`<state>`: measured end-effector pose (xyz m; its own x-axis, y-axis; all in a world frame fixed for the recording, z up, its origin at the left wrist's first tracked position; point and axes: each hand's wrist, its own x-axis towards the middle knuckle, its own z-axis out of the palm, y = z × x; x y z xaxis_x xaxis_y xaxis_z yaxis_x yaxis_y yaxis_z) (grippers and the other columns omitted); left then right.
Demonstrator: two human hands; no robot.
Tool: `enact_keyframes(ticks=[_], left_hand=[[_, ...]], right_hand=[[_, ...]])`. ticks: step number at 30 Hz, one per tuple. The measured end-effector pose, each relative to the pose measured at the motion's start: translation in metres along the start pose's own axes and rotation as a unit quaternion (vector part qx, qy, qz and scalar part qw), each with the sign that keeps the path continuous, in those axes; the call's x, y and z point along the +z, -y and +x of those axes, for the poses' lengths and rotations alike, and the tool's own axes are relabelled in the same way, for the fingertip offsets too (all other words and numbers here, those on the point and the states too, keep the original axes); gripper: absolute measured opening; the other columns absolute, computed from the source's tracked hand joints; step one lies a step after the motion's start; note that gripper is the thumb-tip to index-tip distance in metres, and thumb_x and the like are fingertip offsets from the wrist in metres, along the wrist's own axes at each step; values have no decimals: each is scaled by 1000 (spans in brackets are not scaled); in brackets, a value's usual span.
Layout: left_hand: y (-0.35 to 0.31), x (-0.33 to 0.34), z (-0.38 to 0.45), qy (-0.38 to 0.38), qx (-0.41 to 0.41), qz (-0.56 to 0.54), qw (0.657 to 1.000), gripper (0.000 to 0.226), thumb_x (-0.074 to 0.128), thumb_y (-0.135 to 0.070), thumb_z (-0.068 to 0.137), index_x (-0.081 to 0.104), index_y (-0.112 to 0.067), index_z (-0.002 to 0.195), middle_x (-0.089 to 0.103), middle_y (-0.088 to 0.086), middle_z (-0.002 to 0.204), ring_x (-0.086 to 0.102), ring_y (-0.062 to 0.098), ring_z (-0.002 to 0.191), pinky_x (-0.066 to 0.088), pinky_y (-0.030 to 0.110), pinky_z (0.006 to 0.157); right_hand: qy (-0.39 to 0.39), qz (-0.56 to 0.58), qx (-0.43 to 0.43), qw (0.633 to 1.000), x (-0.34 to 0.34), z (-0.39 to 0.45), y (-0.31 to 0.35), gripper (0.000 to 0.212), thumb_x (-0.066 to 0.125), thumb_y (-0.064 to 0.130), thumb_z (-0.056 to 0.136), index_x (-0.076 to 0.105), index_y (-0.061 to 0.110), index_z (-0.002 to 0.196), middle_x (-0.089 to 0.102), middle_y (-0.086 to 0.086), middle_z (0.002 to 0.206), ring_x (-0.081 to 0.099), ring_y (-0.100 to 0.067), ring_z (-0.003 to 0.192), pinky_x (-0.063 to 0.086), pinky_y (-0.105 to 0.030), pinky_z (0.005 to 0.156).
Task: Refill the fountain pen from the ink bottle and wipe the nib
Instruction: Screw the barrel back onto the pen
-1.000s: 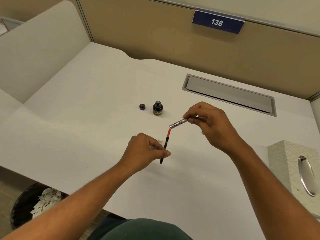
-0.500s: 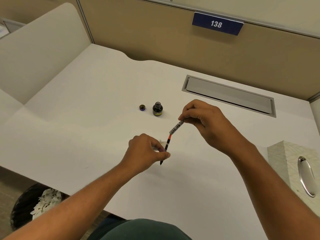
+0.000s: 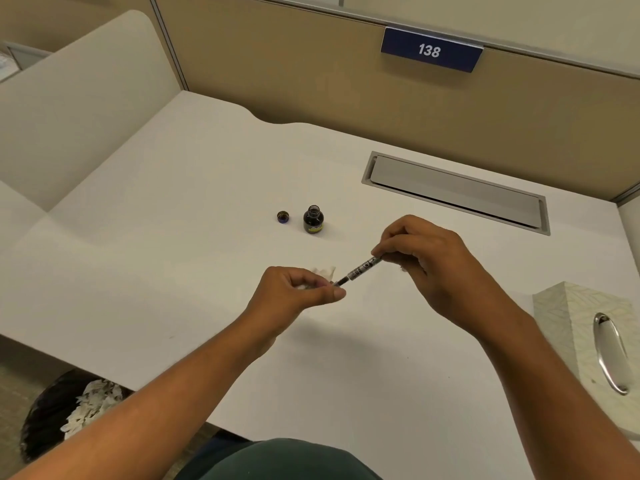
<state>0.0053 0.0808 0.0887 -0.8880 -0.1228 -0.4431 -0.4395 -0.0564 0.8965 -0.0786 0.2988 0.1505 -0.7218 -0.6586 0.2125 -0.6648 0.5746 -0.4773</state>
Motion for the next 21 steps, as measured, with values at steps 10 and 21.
enact_keyframes(ticks=[10,21], left_hand=[[-2,13,3,-31,-94,-203,974,43,89,-55,52,82,-23,79,76,-7,91,67,13,108,43,43,93],[-13,31,-1,-41,-102,-281,953,24,82,-55,64,82,-31,69,74,-17,97,63,8,108,41,42,96]], right_hand=[[-164,88,93,978,24,-34,-6,21,74,-4,88,81,12,100,70,1,98,65,-3,92,47,-9,80],[-256,344,285,858,68,-46,22,14,82,4,83,77,14,91,79,3,89,75,-12,90,60,-19,81]])
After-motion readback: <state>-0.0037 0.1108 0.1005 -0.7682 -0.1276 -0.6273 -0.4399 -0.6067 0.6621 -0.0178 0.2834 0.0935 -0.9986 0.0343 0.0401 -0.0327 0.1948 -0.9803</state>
